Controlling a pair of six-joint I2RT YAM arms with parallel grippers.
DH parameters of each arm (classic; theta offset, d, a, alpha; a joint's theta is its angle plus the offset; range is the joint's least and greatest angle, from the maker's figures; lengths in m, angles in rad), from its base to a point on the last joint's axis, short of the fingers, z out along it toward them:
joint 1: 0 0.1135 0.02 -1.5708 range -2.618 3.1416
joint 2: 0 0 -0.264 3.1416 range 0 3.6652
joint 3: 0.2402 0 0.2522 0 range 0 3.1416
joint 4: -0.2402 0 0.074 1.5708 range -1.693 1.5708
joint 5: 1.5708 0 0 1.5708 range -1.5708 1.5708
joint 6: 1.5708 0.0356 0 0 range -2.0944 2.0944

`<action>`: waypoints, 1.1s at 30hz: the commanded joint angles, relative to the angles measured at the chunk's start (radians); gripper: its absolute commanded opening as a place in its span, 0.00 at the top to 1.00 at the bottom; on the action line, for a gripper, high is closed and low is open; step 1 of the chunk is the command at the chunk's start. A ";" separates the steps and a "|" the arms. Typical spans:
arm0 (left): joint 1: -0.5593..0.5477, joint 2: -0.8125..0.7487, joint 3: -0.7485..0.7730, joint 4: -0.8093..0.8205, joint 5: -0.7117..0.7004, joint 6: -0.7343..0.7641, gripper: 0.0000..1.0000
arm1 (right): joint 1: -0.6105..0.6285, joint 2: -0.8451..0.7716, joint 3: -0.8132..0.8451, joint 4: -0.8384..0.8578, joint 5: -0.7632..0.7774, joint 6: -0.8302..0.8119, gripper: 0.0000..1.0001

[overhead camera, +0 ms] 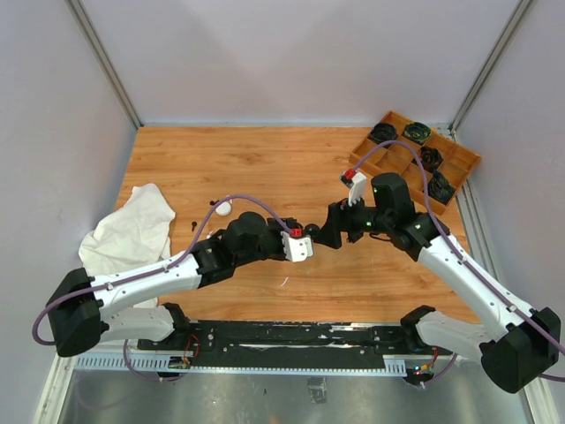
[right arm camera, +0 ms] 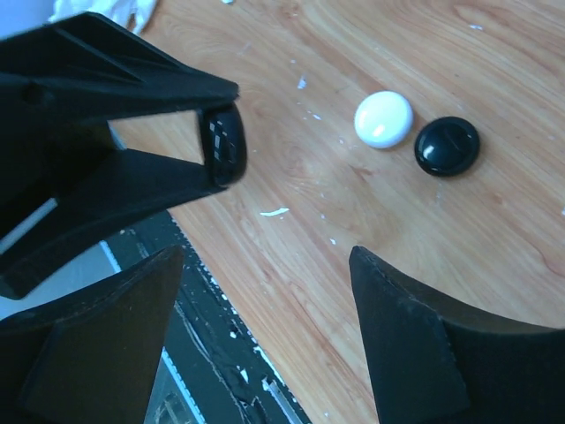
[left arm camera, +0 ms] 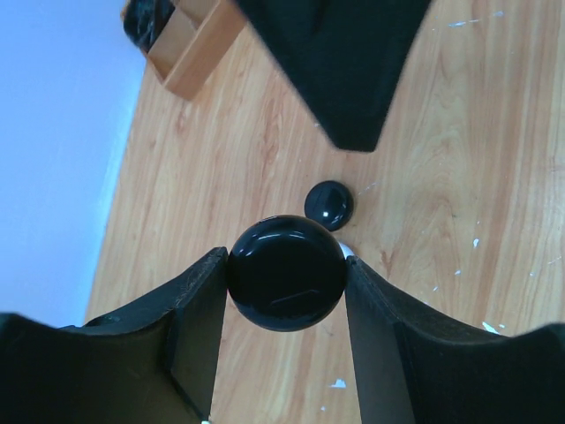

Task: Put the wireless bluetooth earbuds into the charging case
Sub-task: Pick up the charging case at the center of the board.

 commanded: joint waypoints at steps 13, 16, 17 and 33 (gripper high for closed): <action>-0.072 0.030 0.053 0.010 0.057 0.218 0.56 | 0.030 0.101 0.051 0.095 -0.202 0.038 0.34; -0.078 0.037 0.059 0.009 0.070 0.218 0.56 | 0.041 0.121 0.035 0.128 -0.216 0.045 0.39; -0.079 0.038 0.061 0.007 0.073 0.218 0.56 | 0.045 0.125 0.032 0.137 -0.221 0.047 0.40; -0.091 0.040 0.073 0.002 0.101 0.218 0.55 | 0.060 0.148 -0.013 0.177 -0.229 0.026 0.74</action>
